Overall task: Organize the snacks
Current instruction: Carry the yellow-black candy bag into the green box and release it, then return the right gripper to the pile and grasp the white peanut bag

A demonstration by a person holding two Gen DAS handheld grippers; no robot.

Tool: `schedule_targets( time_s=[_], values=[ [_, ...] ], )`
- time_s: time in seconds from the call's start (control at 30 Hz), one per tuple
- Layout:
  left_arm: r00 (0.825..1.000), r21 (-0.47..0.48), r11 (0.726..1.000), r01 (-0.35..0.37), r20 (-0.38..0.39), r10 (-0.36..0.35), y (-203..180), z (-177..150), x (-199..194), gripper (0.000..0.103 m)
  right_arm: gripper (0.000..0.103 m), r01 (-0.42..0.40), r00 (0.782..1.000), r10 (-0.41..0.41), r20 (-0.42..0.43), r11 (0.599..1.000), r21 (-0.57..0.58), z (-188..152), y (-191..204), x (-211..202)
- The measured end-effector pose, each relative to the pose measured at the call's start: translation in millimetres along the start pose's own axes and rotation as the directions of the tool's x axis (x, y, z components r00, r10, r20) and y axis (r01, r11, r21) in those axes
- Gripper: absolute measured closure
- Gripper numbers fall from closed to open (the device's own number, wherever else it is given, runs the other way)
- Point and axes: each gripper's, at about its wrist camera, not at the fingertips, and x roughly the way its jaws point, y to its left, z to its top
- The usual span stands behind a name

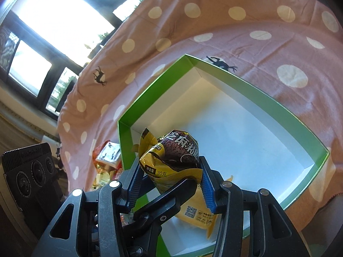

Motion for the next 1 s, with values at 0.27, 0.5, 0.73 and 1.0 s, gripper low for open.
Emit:
schedule_targets(
  time_s=[0.27,0.5,0.73,1.0],
  values=[
    [1.000,-0.011,1.000,-0.004,-0.026,0.004,1,0,10,0.066,0.051,0.028,0.999,-0.028,-0.016,0.999,0.023,0,-7,6],
    [0.999,-0.015,1.000,-0.017,-0.032,0.017,1,1,11,0.066,0.051,0.046,0.999,-0.045,-0.014,0.999,0.024,0,-6,7],
    [0.999,0.000,0.999,-0.038,-0.026,0.038,-2,-2,0,0.064,0.040,0.134,0.991,-0.134,0.016,0.991,-0.009,-3,3,2],
    [0.996,-0.043,0.996,-0.080,0.043,0.082,9,-13,-49,0.043,0.024,0.162,0.984,-0.157,0.081,0.985,-0.064,-9,25,-19]
  ],
)
